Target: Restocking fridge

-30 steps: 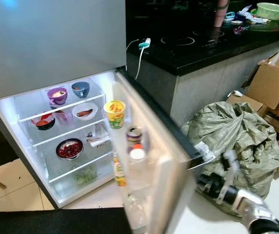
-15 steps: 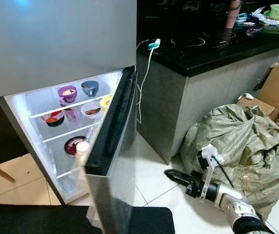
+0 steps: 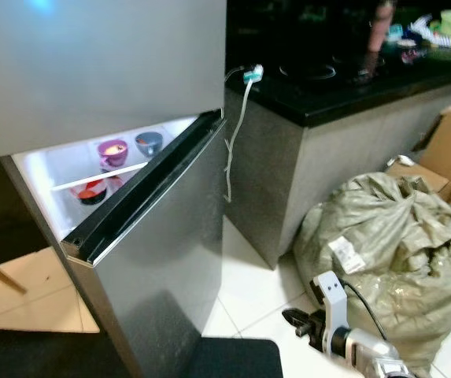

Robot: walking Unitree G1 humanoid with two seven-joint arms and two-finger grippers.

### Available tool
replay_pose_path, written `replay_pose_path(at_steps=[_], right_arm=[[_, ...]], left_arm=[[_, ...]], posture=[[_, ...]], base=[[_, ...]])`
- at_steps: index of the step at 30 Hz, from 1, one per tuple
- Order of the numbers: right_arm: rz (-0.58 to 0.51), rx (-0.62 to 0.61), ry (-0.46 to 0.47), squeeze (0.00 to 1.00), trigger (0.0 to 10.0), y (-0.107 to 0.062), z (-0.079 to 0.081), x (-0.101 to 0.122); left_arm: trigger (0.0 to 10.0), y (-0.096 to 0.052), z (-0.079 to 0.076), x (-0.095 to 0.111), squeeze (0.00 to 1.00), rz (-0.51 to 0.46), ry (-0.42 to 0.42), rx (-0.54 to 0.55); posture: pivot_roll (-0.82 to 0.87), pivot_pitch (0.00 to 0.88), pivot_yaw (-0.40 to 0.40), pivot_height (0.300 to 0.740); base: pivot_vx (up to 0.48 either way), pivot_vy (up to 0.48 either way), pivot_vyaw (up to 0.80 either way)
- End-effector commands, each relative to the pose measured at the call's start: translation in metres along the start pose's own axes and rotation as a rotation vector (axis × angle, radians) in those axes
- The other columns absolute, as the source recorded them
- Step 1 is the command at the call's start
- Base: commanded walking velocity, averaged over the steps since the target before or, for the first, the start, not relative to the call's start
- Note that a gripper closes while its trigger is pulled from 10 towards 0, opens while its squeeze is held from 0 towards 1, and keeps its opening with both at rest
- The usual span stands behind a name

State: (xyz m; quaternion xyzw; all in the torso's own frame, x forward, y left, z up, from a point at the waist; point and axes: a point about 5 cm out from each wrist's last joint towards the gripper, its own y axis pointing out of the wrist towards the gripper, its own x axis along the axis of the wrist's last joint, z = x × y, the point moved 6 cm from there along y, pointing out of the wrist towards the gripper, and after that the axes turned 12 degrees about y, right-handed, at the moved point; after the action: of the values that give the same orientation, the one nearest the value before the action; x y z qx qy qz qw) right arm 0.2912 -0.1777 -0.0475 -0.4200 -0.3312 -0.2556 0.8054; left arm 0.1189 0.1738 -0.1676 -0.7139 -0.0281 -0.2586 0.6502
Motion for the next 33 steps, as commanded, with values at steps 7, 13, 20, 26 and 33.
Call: replay_pose_path(at_steps=[7, 13, 20, 26, 33], right_arm=[[0.110, -0.175, 0.004, 0.00, 10.0, -0.014, -0.027, -0.031], [0.288, -0.401, -0.012, 0.00, 10.0, -0.048, -0.057, -0.085], [0.362, -0.508, 0.023, 0.00, 10.0, -0.073, -0.069, -0.117], [0.434, -0.559, 0.064, 0.00, 10.0, -0.093, -0.069, -0.148], [0.473, -0.569, 0.079, 0.00, 10.0, -0.098, -0.064, -0.163]], left_arm=[[10.0, 0.000, -0.009, -0.010, 0.00, 0.037, -0.001, -0.029], [10.0, 0.001, -0.012, -0.008, 0.00, 0.033, -0.005, -0.035], [10.0, 0.001, -0.013, -0.008, 0.00, 0.035, -0.001, -0.036], [10.0, 0.001, -0.012, -0.009, 0.00, 0.038, 0.007, -0.033], [10.0, 0.001, -0.010, -0.008, 0.00, 0.037, 0.012, -0.030]], posture=[[-0.05, 0.003, -0.004, 0.740], [-0.05, 0.002, -0.007, 0.740], [-0.05, 0.000, -0.003, 0.740], [-0.06, 0.000, -0.001, 0.740], [-0.05, 0.000, 0.000, 0.740]], base=[[0.000, 0.000, 0.77], [0.000, 0.000, 0.77], [0.000, 0.000, 0.77], [0.000, 0.000, 0.77], [0.000, 0.000, 0.78]])
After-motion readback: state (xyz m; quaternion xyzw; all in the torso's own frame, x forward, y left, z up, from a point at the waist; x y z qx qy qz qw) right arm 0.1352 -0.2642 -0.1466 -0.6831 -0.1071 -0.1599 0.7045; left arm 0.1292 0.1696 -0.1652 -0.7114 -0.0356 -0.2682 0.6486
